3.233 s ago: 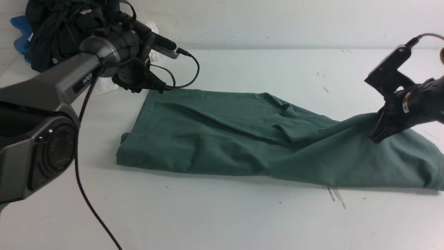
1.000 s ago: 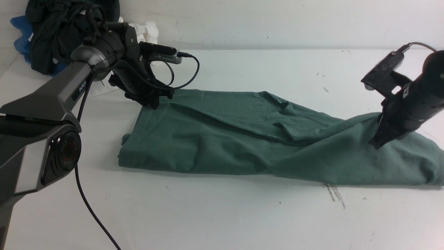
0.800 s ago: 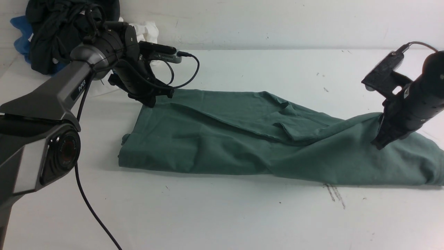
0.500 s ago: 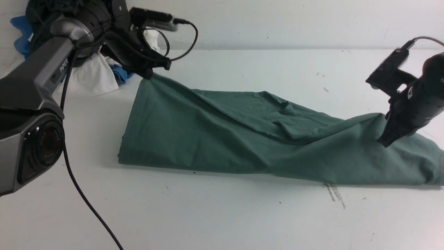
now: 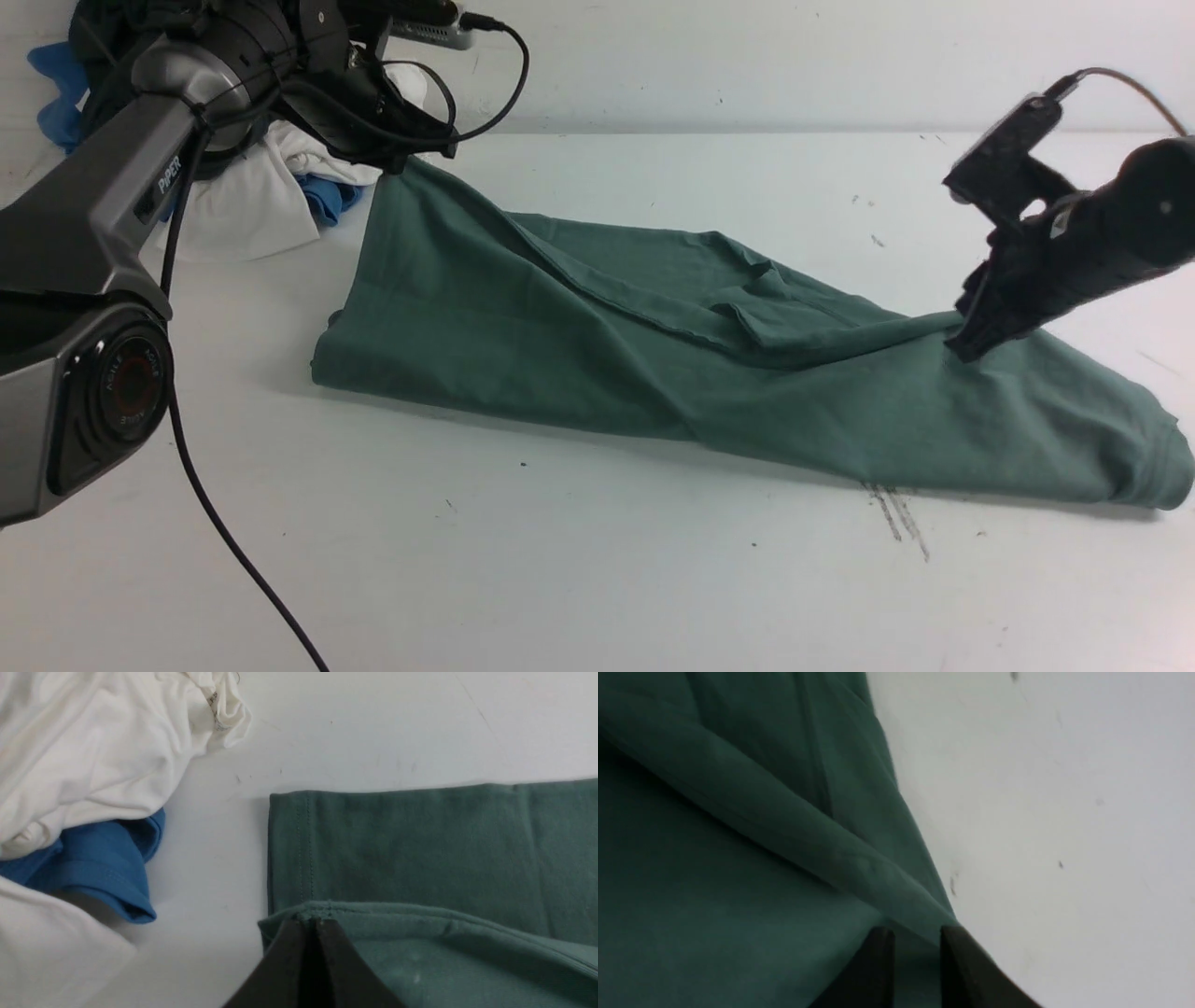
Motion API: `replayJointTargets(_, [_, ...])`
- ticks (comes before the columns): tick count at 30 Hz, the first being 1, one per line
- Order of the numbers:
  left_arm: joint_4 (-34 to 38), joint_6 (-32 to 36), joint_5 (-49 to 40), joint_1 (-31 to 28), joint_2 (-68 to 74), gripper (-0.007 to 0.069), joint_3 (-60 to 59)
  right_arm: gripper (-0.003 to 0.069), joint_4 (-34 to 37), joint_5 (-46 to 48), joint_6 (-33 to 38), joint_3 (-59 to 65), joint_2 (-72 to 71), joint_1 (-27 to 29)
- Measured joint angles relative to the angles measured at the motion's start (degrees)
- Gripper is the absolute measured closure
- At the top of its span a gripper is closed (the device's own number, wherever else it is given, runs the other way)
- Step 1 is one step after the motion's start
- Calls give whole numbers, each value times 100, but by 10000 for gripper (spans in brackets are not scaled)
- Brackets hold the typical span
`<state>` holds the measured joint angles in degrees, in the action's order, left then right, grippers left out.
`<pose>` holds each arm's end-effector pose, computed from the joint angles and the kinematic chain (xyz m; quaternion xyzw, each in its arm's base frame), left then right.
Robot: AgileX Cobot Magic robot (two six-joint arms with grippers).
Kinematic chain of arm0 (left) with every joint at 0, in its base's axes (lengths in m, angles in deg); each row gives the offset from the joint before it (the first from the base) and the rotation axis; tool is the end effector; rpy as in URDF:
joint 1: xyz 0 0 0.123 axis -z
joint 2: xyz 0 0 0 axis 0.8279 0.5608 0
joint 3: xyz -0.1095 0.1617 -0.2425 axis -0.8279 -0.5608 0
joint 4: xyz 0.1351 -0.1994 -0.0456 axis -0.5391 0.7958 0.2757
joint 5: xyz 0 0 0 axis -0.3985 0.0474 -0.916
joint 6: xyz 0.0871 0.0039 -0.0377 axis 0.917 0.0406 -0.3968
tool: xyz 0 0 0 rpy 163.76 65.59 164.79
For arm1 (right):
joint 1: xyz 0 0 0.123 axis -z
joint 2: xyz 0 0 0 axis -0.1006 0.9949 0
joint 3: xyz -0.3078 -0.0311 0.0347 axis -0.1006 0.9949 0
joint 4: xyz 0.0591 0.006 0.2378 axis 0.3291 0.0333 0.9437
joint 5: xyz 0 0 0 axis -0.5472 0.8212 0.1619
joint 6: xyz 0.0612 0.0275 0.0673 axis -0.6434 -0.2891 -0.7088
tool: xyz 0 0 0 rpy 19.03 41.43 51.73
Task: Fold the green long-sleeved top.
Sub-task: Use both arms to drag the lower edge of the fabric forward and fold it over the upper edge
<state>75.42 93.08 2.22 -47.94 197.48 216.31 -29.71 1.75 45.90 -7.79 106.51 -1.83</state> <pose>0.5567 -0.0818 0.2574 0.1110 0.9331 -0.0297 0.3407 0.3956 0.0525 0.2353 -0.3806 0.8797 -0.0793 0.2738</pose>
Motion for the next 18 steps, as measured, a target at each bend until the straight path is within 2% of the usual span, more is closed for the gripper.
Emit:
replayJointTargets(1, [0,0,-6,0,0,629,0,445,41,-23,86,0,26,-35])
replayJointTargets(2, [0,0,-44,0,4,629,0,381,274,-222,364,-6,157,-183])
replayJointTargets(4, [-4,0,-81,0,11,629,0,321,446,-493,594,-6,353,-385])
replayJointTargets(9, [-23,15,-167,0,21,629,0,288,580,-1074,754,-6,813,-794])
replayJointTargets(12, [-50,17,-273,0,21,629,0,319,599,-1443,754,-6,1012,-879])
replayJointTargets(14, [-67,39,-398,0,21,629,0,410,599,-1725,766,-6,1140,-887])
replayJointTargets(15, [-66,39,-406,0,21,629,0,430,599,-1761,766,-6,1152,-887])
replayJointTargets(17, [-66,39,-517,0,21,629,0,573,612,-1900,770,-6,1181,-887])
replayJointTargets(18, [-66,39,-575,0,14,629,0,613,630,-1928,762,-6,1181,-880])
